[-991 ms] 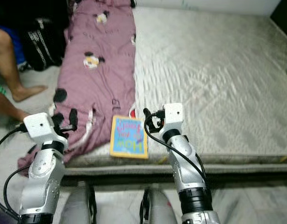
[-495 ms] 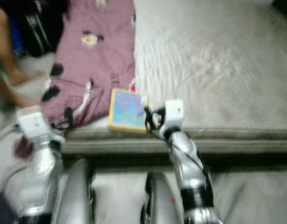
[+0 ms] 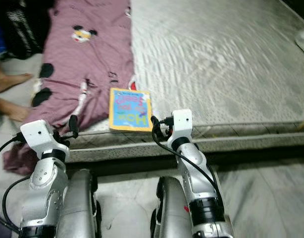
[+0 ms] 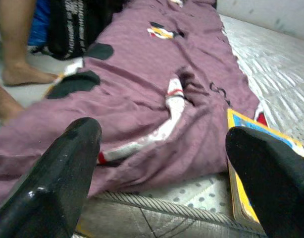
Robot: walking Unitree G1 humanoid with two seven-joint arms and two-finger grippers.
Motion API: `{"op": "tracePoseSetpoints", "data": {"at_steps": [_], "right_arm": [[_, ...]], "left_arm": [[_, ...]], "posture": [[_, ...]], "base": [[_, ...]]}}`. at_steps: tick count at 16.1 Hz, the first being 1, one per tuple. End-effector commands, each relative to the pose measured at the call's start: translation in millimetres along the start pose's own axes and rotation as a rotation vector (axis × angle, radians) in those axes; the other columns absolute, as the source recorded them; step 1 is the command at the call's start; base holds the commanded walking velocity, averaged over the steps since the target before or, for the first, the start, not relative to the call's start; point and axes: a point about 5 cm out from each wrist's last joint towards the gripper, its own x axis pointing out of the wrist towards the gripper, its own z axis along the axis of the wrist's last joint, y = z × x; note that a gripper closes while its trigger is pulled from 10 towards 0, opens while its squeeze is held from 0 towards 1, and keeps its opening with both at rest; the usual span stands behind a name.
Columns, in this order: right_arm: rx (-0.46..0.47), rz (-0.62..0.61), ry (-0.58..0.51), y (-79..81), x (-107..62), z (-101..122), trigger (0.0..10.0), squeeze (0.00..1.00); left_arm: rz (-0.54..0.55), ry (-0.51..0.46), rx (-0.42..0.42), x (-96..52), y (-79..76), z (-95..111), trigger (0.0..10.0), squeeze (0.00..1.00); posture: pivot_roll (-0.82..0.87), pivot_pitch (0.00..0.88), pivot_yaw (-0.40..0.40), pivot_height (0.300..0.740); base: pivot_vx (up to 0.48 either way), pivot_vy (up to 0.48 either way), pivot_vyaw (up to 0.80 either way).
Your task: Clean up the room
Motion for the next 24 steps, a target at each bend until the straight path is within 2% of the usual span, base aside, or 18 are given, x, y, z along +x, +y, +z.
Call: {"op": "tracePoseSetpoints", "data": {"at_steps": [1,4,18,24], "right_arm": [[-0.002,0.001,0.004,-2.5,-0.8,0.1,10.0,0.00],[-0.002,0.003,0.007,-2.6,-0.7,-0.2,10.0,0.00],[-0.006,0.006,0.016,-3.0,0.3,-1.3,10.0,0.00],[0.000,0.012,0.023,-0.6,3.2,-1.9,10.0,0.00]], "left_arm": [[-0.006,-0.002,-0.007,-1.2,-1.3,0.0,10.0,0.00],[-0.021,-0.008,-0.017,-2.4,-2.7,1.0,10.0,0.00],[-0.033,0.010,-0.042,-0.9,-4.6,-2.2,10.0,0.00],[-0.002,0.047,-0.071,1.2,-4.4,-6.7,10.0,0.00]], "posture": [[0.00,0.175,-0.079,0.521],[0.00,0.175,-0.079,0.521],[0.00,0.170,-0.083,0.521],[0.00,0.192,-0.089,0.521]], "base": [[0.000,0.000,0.00],[0.000,0.000,0.00],[0.335,0.000,0.00],[0.000,0.000,0.00]]}}
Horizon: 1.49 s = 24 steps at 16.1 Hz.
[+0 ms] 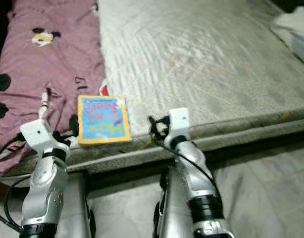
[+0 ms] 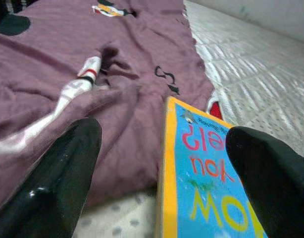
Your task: Clean up the room
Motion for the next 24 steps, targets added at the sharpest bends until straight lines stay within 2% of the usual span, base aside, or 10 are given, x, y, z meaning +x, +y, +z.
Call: {"op": "tracePoseSetpoints", "data": {"at_steps": [1,3,5,12,15,18,20,24], "right_arm": [[0.004,-0.008,0.016,-2.2,-0.9,-3.3,10.0,0.00],[0.004,-0.006,0.018,-1.9,-0.6,-3.5,10.0,0.00],[0.006,-0.009,0.019,-1.5,-0.5,-3.7,10.0,0.00],[0.012,0.014,0.039,1.8,1.1,-5.3,10.0,0.00],[0.002,0.034,0.043,3.0,2.8,-3.4,10.0,0.00],[-0.012,0.039,0.045,0.2,3.3,-1.6,10.0,0.00],[-0.027,0.035,0.045,-2.5,3.6,-0.2,10.0,0.00],[-0.034,0.031,0.044,-3.1,4.4,0.1,10.0,0.00]], "left_arm": [[0.018,0.043,-0.027,-2.2,-3.7,-7.4,10.0,0.00],[0.060,0.081,-0.064,-1.2,0.8,-12.7,10.0,0.00],[0.107,0.122,-0.142,-1.6,6.9,-16.7,10.0,0.00],[0.131,0.153,-0.178,-5.9,19.3,-20.0,10.0,0.00],[0.105,0.221,-0.232,-0.5,18.6,-31.9,10.0,0.00],[0.036,0.260,-0.282,9.9,9.9,-38.5,10.0,0.00],[-0.035,0.313,-0.282,20.2,3.5,-43.9,10.0,0.00],[-0.111,0.402,-0.265,26.4,-3.6,-51.5,10.0,0.00]], "posture": [[0.01,0.178,-0.092,0.521],[0.01,0.179,-0.089,0.521],[0.00,0.179,-0.089,0.521],[0.03,0.198,-0.132,0.521],[0.02,0.200,-0.160,0.521],[0.00,0.196,-0.176,0.521],[-0.01,0.193,-0.178,0.521],[-0.01,0.183,-0.170,0.521]], "base": [[0.000,0.000,0.00],[0.000,0.000,0.00],[0.000,0.000,0.00],[0.000,0.000,0.00],[0.000,0.000,0.00],[0.000,0.000,0.00],[0.000,0.000,0.00],[0.000,0.000,0.00]]}}
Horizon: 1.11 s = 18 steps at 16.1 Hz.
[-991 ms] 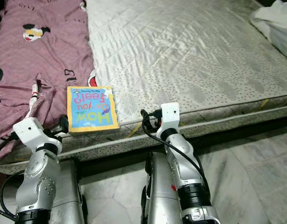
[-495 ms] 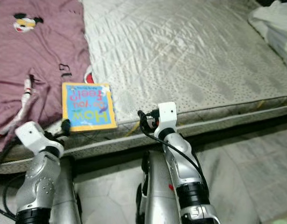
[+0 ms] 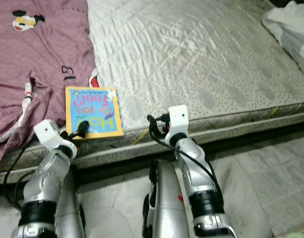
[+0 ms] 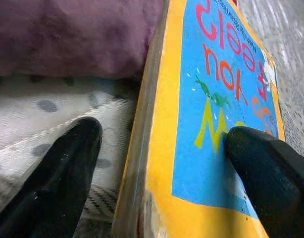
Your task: Clean up the room
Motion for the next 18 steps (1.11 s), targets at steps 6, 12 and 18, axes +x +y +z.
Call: {"op": "tracePoseSetpoints", "data": {"at_steps": [6,12,18], "right_arm": [[0.007,-0.015,0.011,-0.6,2.2,-3.4,10.0,0.00],[0.016,-0.027,-0.005,-0.3,7.8,-1.6,10.0,0.00],[0.009,-0.065,-0.029,-6.9,13.3,2.0,10.0,0.00]], "left_arm": [[-0.119,0.102,-0.056,4.8,-7.0,-17.9,0.0,0.00],[-0.160,0.078,-0.059,10.1,-8.0,-10.1,0.0,0.00],[-0.169,0.026,-0.039,21.2,-8.6,6.6,0.0,0.00]], "posture": [[0.00,0.164,-0.150,0.521],[0.01,0.135,-0.127,0.521],[0.00,0.100,-0.103,0.521]], "base": [[0.000,0.000,0.00],[0.000,0.000,0.00],[0.000,0.000,0.00]]}}
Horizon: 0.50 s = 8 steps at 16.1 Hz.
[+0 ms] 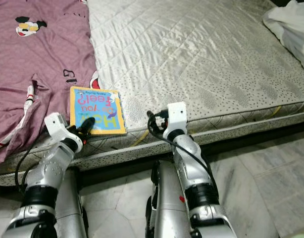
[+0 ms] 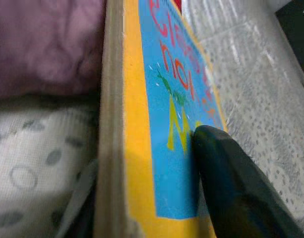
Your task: Clean up the room
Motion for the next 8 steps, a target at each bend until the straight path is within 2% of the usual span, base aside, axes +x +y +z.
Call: {"op": "tracePoseSetpoints", "data": {"at_steps": [1,3,4,5,6,7,8], "right_arm": [[-0.005,-0.017,0.001,-4.0,1.7,-0.3,10.0,0.00],[-0.004,-0.015,-0.003,-2.6,4.7,0.2,10.0,0.00],[0.002,-0.013,-0.006,-1.8,6.5,0.9,10.0,0.00],[0.004,-0.012,-0.008,-1.1,8.0,1.5,10.0,0.00],[0.005,-0.012,-0.010,-0.7,9.0,1.7,10.0,0.00],[0.005,-0.011,-0.013,-0.5,9.7,2.0,10.0,0.00],[0.005,-0.012,-0.016,-0.6,10.9,2.1,10.0,0.00]], "left_arm": [[-0.007,0.000,0.005,3.1,-2.0,1.2,0.0,0.00],[-0.021,0.001,0.015,4.6,-4.0,1.7,0.0,0.00],[-0.008,0.007,0.039,5.7,-3.7,2.5,2.4,0.00],[0.000,0.006,0.040,7.2,-3.3,3.3,10.0,0.00],[-0.011,0.004,0.041,8.2,-4.2,4.2,10.0,0.00],[-0.014,-0.022,0.034,8.9,-5.4,7.3,1.8,0.00],[-0.030,-0.041,0.019,10.2,-7.5,10.4,0.0,0.00]], "posture": [[0.01,0.093,-0.103,0.521],[0.01,0.085,-0.103,0.521],[0.01,0.079,-0.103,0.521],[0.02,0.074,-0.103,0.521],[0.02,0.073,-0.103,0.521],[0.02,0.072,-0.102,0.521],[0.02,0.069,-0.102,0.521]], "base": [[0.000,0.000,0.00],[0.000,0.000,0.00],[0.000,0.000,0.00],[0.000,0.000,0.00],[0.000,0.000,0.00],[0.000,0.000,0.00],[0.000,0.000,0.00]]}}
